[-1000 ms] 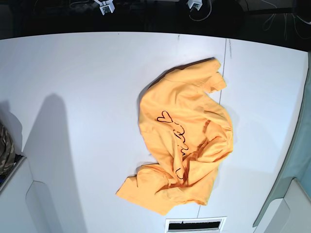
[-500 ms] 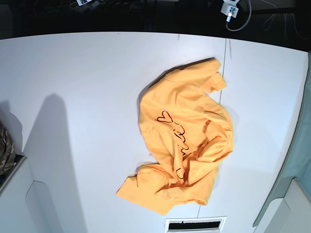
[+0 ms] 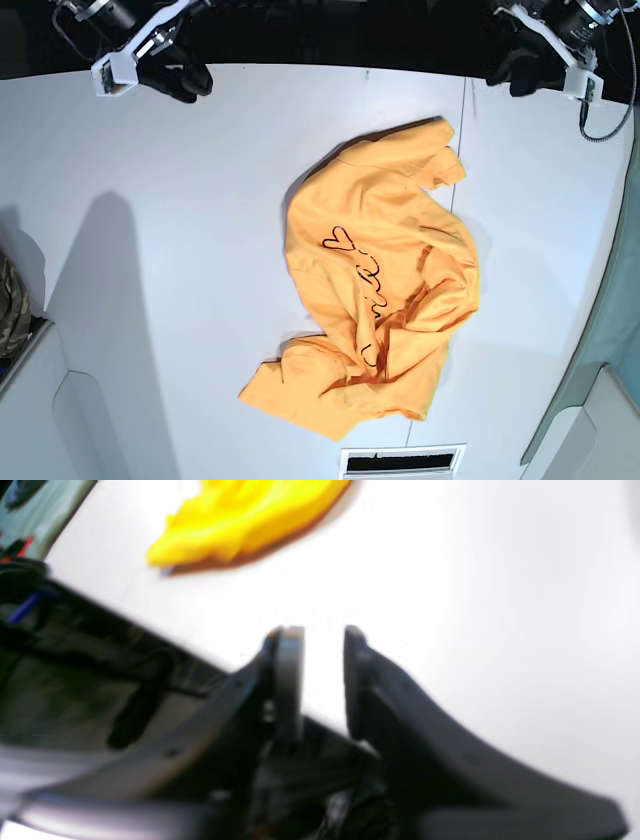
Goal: Layout the t-shirt on the table in an organized manner, then fold the t-shirt properly
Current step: 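Lower both grippers onto opposite edges of the orange t-shirt and grasp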
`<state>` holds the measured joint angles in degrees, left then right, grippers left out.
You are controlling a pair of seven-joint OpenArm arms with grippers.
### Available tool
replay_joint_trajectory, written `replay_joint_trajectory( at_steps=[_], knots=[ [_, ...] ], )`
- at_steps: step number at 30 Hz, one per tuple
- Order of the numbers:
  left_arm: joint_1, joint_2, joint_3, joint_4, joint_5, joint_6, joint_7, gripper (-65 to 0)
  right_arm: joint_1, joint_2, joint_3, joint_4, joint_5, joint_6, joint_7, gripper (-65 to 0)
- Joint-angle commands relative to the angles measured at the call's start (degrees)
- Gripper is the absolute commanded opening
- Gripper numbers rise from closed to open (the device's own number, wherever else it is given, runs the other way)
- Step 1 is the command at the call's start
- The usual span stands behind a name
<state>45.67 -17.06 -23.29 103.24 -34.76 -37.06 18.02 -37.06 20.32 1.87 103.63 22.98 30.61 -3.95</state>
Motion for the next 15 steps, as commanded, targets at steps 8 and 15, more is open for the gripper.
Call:
replay_joint_trajectory(
  at_steps=[8, 15],
  knots=[
    [-13.42, -7.98, 2.89, -1.57, -0.52, 6.64, 3.21, -27.8, 21.94, -3.43, 0.26, -11.13, 6.54, -1.64, -8.96, -34.1],
    [-35.56, -11.21, 13.49, -20.09, 1.20, 8.09, 2.78, -27.1, 35.91, -14.27, 0.17, -29.75, 6.54, 0.74, -10.16, -27.9]
  ],
)
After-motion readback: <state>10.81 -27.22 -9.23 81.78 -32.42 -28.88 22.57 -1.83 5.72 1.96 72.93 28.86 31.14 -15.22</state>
